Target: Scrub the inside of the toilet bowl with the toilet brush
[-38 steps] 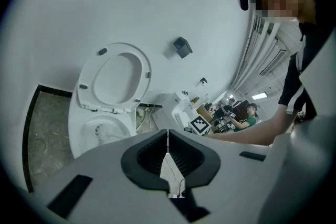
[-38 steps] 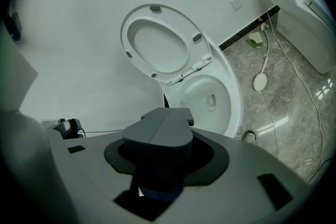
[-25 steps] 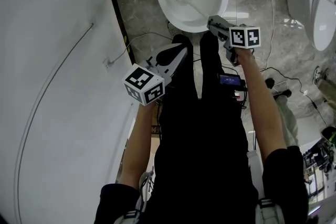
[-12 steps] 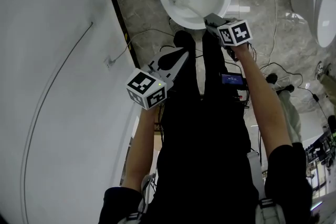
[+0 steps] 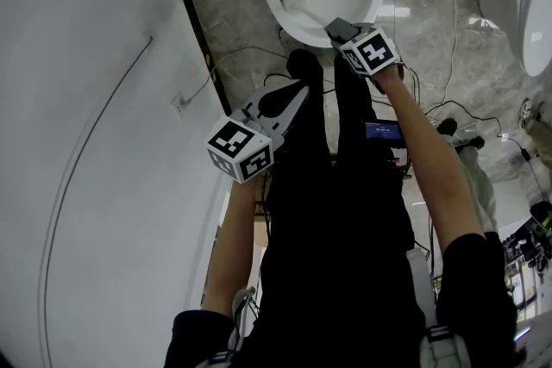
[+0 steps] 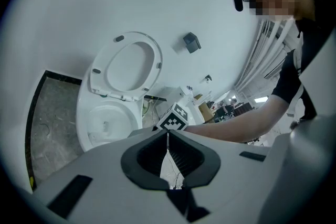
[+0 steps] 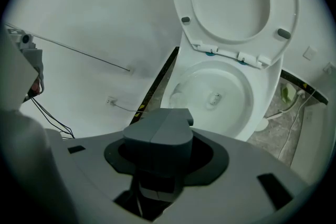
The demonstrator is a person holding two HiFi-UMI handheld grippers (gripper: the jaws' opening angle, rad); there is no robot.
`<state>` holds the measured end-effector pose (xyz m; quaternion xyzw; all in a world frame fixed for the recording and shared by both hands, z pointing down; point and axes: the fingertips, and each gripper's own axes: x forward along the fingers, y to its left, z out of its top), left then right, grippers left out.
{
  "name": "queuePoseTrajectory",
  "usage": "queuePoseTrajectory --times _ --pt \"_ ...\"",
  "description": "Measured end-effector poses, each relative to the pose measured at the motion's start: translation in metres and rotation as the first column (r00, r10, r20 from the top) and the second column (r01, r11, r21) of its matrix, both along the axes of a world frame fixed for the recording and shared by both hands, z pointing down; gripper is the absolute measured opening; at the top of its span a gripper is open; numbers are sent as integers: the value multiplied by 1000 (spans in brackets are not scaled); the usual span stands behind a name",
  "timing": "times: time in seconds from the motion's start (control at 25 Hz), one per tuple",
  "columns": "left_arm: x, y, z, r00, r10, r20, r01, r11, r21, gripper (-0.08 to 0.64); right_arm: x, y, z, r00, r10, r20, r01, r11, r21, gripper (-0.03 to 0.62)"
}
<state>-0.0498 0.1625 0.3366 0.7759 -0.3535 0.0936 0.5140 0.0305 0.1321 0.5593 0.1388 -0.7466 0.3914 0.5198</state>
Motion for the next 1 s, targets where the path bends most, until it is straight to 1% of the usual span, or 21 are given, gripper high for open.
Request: queuePoseTrajectory --times 0.16,0.36,0.52,0.68,1.0 --pt "-4 5 2 1000 -4 -4 4 1000 -1 9 -10 -1 3 1000 -1 -3 1 1000 14 193" --pt "-7 7 5 1000 -2 -8 2 1000 -4 9 -21 -3 9 999 34 -3 -34 999 7 193" --pt "-8 7 6 1000 0 -10 0 1000 -8 9 -30 -7 11 996 89 13 -89 996 -6 193" --pt "-5 9 5 1000 3 -12 -3 1000 -7 9 -36 -15 11 993 118 20 -118 993 -1 193" --pt "-4 9 8 1000 7 -13 -8 1000 -7 8 -43 -29 14 993 120 16 -120 993 8 196"
